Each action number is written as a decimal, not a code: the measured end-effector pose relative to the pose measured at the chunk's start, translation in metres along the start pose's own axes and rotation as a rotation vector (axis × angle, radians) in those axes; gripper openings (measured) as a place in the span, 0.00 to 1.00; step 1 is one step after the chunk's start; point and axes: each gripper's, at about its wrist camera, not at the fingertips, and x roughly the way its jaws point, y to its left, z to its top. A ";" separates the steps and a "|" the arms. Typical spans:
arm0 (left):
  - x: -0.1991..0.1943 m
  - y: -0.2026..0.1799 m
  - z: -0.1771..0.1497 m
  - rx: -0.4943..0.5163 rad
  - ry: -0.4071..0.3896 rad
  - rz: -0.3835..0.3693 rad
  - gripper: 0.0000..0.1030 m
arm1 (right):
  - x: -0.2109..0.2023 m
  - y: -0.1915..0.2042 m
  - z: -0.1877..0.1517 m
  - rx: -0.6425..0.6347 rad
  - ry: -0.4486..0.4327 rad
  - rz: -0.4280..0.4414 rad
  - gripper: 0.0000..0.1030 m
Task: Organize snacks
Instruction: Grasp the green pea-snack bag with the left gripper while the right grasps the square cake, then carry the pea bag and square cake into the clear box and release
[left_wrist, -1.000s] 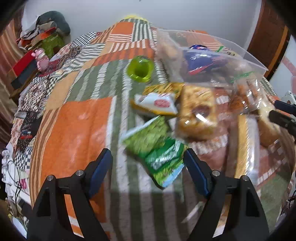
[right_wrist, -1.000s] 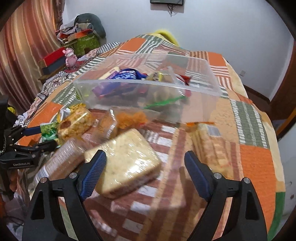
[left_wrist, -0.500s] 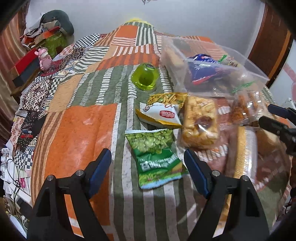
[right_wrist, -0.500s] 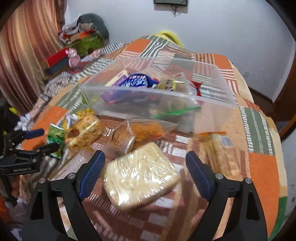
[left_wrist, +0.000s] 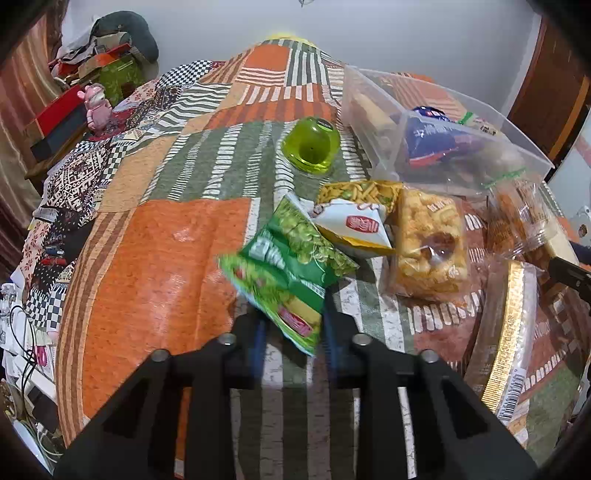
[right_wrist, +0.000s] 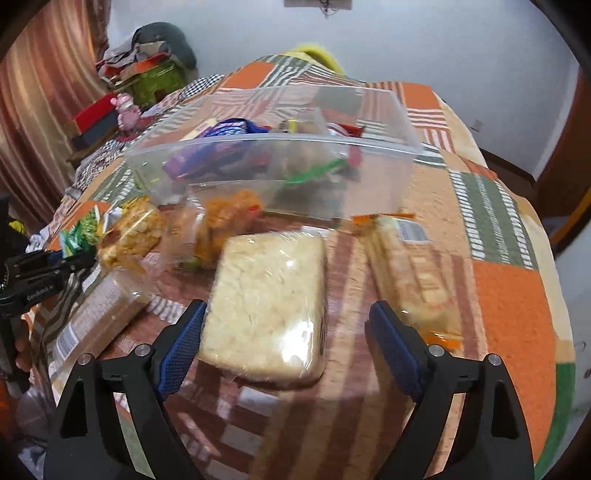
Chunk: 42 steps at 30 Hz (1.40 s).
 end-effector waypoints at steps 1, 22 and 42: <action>-0.001 0.001 0.001 -0.003 -0.002 -0.004 0.18 | 0.001 -0.001 0.000 0.001 0.006 0.003 0.71; -0.024 0.023 0.023 0.007 -0.074 0.044 0.65 | 0.005 0.003 0.012 -0.019 -0.004 0.020 0.61; 0.017 0.021 0.028 0.022 -0.024 0.032 0.49 | 0.004 0.002 0.008 -0.005 -0.051 0.028 0.52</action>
